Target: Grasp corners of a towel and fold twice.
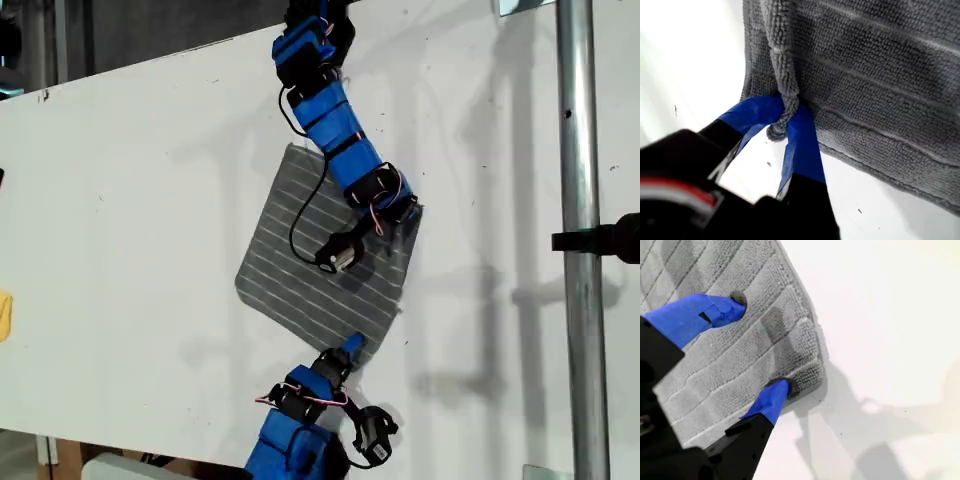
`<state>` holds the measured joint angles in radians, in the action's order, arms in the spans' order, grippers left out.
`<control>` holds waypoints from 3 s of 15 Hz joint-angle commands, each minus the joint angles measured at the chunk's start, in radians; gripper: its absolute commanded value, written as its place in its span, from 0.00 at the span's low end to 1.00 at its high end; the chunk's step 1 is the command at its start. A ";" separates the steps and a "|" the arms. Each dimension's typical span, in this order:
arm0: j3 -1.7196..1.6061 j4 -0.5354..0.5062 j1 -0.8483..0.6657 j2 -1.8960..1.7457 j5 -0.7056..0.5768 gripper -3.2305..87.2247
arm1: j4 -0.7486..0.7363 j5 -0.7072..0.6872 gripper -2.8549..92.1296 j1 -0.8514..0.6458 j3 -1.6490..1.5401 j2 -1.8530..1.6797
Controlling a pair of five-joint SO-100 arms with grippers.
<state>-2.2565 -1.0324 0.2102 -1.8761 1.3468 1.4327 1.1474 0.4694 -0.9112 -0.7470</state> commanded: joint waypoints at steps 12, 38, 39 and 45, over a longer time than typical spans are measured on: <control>-0.117 0.330 0.017 0.129 0.081 0.00 | 0.040 0.014 0.03 0.015 0.005 -0.043; 0.957 -0.316 -0.515 0.492 -0.555 0.00 | 0.256 0.002 0.03 -0.468 -0.698 -1.002; 1.057 -0.336 -0.561 0.574 -0.614 0.00 | 0.259 -0.028 0.03 -0.514 -0.723 -1.049; 1.356 -0.445 -0.672 0.755 -0.712 0.00 | 0.193 -0.155 0.03 -0.601 -0.801 -1.126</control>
<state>-0.9388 -1.4619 -0.4433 -1.0999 0.6366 1.6751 0.9925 -0.1641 -1.7043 -1.8500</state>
